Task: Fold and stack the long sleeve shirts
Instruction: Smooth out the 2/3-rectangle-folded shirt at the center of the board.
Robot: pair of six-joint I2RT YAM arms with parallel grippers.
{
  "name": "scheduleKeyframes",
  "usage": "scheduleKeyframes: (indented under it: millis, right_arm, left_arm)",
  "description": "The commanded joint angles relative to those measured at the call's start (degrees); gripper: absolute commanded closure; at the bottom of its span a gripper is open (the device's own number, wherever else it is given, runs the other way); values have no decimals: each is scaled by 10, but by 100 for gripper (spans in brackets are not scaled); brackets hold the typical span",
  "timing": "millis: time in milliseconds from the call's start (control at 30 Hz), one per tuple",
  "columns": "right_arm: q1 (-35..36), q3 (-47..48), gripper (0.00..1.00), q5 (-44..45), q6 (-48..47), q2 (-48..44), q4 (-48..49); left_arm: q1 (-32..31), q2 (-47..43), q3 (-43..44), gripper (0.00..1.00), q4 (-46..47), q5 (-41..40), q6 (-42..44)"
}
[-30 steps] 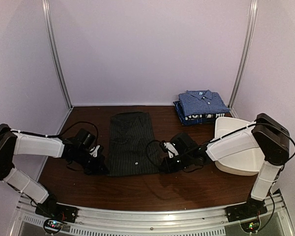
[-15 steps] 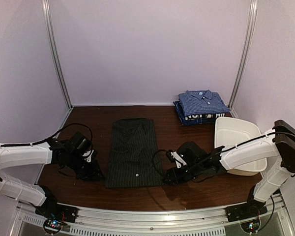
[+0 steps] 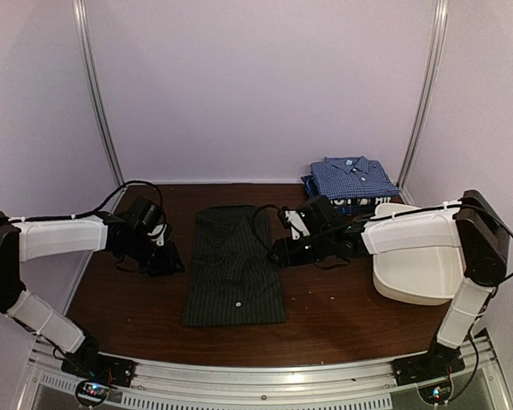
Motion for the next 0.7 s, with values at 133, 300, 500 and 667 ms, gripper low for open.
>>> scheduleKeyframes:
  millis: [133, 300, 500, 667]
  right_arm:
    - [-18, 79, 51, -47, -34, 99, 11]
    - [-20, 95, 51, -33, -33, 116, 3]
    - [-30, 89, 49, -28, -28, 121, 12]
    - [-33, 89, 49, -36, -26, 127, 18]
  left_arm:
    - [36, 72, 32, 65, 99, 66, 65]
    - [37, 109, 47, 65, 121, 90, 69]
    - [37, 127, 52, 65, 131, 103, 71]
    - [37, 111, 48, 65, 131, 103, 71]
